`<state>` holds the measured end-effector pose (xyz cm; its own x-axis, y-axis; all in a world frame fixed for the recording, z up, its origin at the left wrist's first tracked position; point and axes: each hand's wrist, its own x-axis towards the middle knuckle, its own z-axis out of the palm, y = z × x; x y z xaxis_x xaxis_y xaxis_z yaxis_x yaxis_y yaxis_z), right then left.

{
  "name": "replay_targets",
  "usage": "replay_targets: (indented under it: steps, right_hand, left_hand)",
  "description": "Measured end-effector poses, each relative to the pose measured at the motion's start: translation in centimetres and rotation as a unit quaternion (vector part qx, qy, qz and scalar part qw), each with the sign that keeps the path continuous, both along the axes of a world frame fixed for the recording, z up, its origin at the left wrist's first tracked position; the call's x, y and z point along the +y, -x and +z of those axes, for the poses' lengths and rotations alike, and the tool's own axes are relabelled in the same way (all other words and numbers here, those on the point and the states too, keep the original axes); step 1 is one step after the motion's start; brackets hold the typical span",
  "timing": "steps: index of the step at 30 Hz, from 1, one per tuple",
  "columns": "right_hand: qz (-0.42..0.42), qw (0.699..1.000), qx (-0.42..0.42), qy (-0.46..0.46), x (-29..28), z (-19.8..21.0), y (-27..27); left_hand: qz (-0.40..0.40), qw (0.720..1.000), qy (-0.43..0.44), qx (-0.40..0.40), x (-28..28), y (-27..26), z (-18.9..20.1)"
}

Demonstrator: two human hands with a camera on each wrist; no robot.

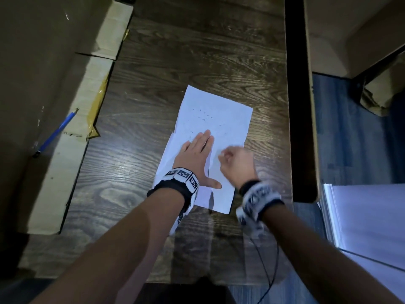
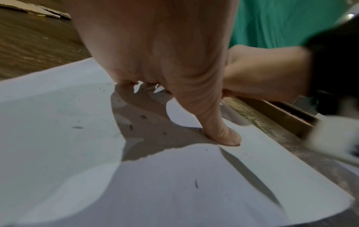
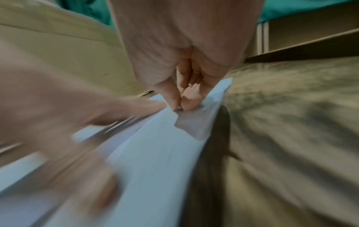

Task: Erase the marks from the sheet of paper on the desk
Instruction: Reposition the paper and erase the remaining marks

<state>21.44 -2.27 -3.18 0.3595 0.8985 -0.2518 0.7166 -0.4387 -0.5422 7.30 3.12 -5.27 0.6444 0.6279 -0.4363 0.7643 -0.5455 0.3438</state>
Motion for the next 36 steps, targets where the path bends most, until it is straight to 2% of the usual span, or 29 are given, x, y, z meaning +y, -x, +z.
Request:
replay_targets:
  steps: [3,5,9,12,16,18,21,24,26,30,32,36]
  right_hand:
    - [-0.049,0.999,0.001,-0.014,5.1,-0.1,-1.6]
    - [-0.059,0.998,-0.002,-0.012,6.0,-0.3,-1.8]
    - [-0.053,0.999,0.009,-0.005,5.0,-0.2,-1.8]
    - [-0.032,0.999,0.005,-0.013,4.0,-0.3,-1.5]
    - [0.053,0.999,0.009,-0.007,-0.2,-0.7,1.7]
    - [0.077,0.997,0.012,0.011,-0.3,-0.5,2.0]
    - [0.061,0.998,0.002,0.009,3.9,-0.1,0.8]
    - [0.006,1.0,0.006,-0.006,7.0,-0.2,0.2]
    - [-0.018,1.0,0.01,-0.008,5.7,-0.3,1.1]
    - [0.051,0.998,0.035,0.032,1.7,0.3,2.5]
    - [0.058,0.998,0.002,0.025,4.0,0.2,1.7]
    - [-0.015,1.0,-0.004,0.005,9.4,0.3,0.8]
  left_hand:
    - [0.0,1.0,0.007,0.003,0.1,0.0,0.0]
    - [-0.003,1.0,0.005,0.016,0.1,-0.2,0.1]
    - [-0.008,1.0,-0.008,0.002,1.2,0.0,0.8]
    - [0.026,0.999,-0.018,-0.019,2.6,0.9,0.8]
    - [0.038,0.999,-0.037,0.006,3.2,1.2,0.1]
    - [0.039,0.998,-0.049,0.014,3.2,1.1,-0.1]
    - [0.049,0.998,-0.022,0.013,3.3,1.1,0.0]
    - [0.047,0.999,-0.013,0.017,3.2,1.2,0.0]
    - [0.043,0.999,-0.01,0.016,3.2,1.2,0.0]
    - [0.041,0.999,-0.033,0.009,3.4,1.2,-0.2]
    - [0.045,0.999,-0.022,0.005,3.4,1.2,-0.3]
    - [0.046,0.999,-0.001,0.021,3.5,1.2,-0.1]
